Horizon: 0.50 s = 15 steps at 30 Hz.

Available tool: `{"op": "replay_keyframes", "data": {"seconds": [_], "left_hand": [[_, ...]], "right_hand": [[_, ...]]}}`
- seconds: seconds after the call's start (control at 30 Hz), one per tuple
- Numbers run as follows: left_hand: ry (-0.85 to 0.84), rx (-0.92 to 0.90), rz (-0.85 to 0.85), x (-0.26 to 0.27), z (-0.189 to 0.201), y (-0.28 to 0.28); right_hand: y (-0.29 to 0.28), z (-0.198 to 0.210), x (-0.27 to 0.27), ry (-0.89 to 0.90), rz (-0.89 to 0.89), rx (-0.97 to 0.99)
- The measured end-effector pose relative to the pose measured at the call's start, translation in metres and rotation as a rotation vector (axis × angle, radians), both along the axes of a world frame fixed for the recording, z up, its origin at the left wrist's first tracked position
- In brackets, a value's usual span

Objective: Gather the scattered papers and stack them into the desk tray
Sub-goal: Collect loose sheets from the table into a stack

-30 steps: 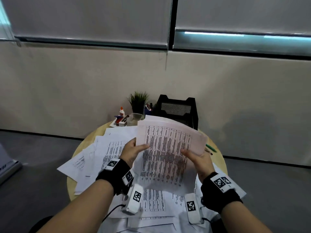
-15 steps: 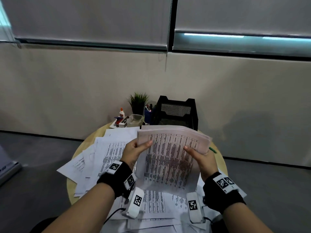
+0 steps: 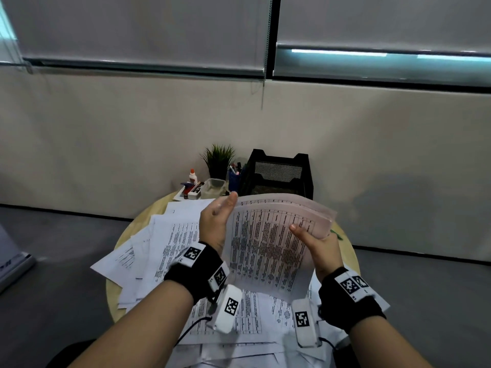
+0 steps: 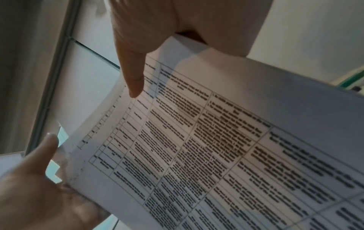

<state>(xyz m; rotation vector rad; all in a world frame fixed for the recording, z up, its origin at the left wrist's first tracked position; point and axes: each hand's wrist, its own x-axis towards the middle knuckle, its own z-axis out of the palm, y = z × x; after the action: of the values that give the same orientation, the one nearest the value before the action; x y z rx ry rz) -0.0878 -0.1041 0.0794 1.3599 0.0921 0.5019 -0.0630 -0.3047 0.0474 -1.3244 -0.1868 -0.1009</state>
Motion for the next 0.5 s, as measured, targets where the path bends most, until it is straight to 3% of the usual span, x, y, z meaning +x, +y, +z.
{"op": "replay_keyframes", "data": {"seconds": [0.2,0.37,0.5], "left_hand": [[-0.024,0.149,0.212,0.018,0.008,-0.001],[-0.042,0.158,0.204,0.021,0.001,0.0],[-0.021,0.065,0.03,0.017,-0.008,0.008]], "right_hand": [[-0.003,-0.014,0.001,0.059,0.036,-0.073],[-0.005,-0.028,0.004,0.147,0.014,-0.107],[-0.004,-0.025,0.005,0.159,0.025,-0.049]]}}
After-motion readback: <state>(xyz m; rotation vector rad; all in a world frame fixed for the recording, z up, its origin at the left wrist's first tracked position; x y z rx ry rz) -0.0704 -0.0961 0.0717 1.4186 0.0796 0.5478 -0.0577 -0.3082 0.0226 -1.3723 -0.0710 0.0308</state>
